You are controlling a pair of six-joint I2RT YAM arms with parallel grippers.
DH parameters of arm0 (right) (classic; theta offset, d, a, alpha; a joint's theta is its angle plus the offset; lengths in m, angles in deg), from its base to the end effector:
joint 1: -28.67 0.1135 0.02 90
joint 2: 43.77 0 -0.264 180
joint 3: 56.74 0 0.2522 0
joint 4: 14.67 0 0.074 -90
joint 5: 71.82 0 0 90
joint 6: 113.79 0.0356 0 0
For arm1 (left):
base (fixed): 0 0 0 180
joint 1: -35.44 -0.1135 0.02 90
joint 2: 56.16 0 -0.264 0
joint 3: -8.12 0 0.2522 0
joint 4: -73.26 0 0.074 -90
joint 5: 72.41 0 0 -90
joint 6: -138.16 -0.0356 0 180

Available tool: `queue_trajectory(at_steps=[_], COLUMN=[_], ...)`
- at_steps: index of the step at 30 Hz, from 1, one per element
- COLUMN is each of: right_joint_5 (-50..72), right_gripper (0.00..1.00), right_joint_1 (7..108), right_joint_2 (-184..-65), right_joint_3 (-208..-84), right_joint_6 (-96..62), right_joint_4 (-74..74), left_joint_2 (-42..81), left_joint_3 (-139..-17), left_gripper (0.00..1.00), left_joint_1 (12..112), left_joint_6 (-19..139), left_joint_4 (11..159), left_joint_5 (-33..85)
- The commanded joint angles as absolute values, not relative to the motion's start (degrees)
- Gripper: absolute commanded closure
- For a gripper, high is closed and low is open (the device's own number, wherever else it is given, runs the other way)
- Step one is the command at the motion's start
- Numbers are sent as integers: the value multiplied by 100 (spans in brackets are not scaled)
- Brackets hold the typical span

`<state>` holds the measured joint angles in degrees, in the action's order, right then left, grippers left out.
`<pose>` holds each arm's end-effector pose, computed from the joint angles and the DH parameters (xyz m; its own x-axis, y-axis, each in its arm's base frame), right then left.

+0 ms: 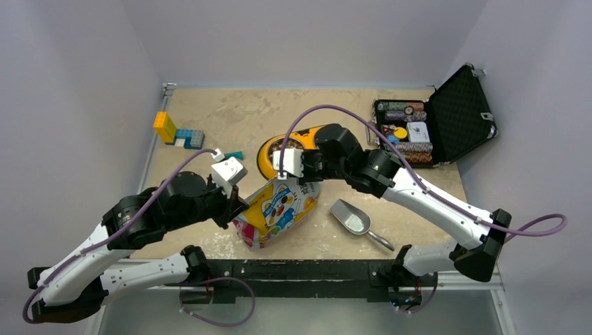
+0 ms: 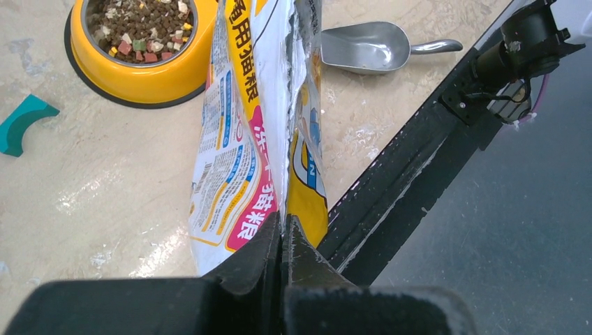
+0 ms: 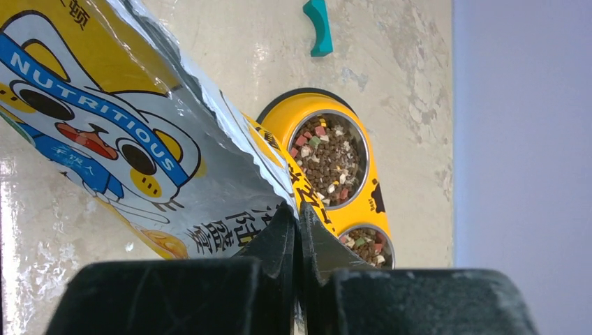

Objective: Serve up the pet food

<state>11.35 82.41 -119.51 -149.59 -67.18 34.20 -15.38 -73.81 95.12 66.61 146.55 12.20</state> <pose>0.1675 0.2355 0.3860 0.3648 -0.6558 -0.6609 -0.8391 0.0759 -0.5386 0.0547 -0.0869 0.3937 -0.5140 0.2548 -0.8190 0.6921 0.6872 -0.2206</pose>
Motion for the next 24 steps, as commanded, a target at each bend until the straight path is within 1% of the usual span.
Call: queue_trajectory(at_steps=[1, 7, 9, 10, 13, 14, 15, 17, 20, 21, 22, 23, 24], right_joint_5=[2895, 2812, 2885, 2882, 2927, 2975, 2924, 2714, 2949, 2982, 2998, 3035, 3072], right_gripper=[100, 100, 88, 87, 89, 97, 100, 100, 100, 99, 85, 85, 91], right_joint_1=[7552, 7261, 7146, 7106, 6985, 6954, 6921, 6890, 6835, 6772, 6721, 6684, 6636], right_joint_2=[-11933, -11836, -11806, -11782, -11825, -11860, -11886, -11849, -11920, -11916, -11908, -11927, -11955], right_joint_3=[-14987, -14957, -14861, -14816, -14851, -14883, -14948, -15011, -15120, -15115, -15063, -15054, -15073], right_joint_6=[-6778, -6667, -6686, -6715, -6723, -6744, -6761, -6702, -6663, -6652, -6655, -6685, -6697], right_joint_4=[3407, 3325, 3159, 3088, 3088, 3113, 3211, 3220, 3211, 3128, 3016, 3012, 3038], left_joint_2=[-1959, -1977, -1998, -2003, -2017, -2021, -2028, -2037, -2052, -2067, -2077, -2093, -2106], left_joint_3=[-7492, -7487, -7490, -7490, -7469, -7462, -7456, -7449, -7446, -7442, -7435, -7430, -7422], left_gripper=[100, 100, 100, 100, 100, 100, 100, 100, 100, 100, 100, 100, 100], left_joint_1=[9556, 9556, 9556, 9556, 9556, 9556, 9556, 9556, 9556, 9556, 9556, 9556, 9556], left_joint_6=[6749, 6740, 6740, 6733, 6740, 6747, 6753, 6758, 6767, 6773, 6775, 6776, 6781], left_joint_4=[15181, 15211, 15207, 15215, 15228, 15230, 15223, 15209, 15231, 15237, 15233, 15233, 15242], left_joint_5=[1614, 1610, 1610, 1610, 1618, 1625, 1628, 1645, 1645, 1645, 1645, 1633, 1628])
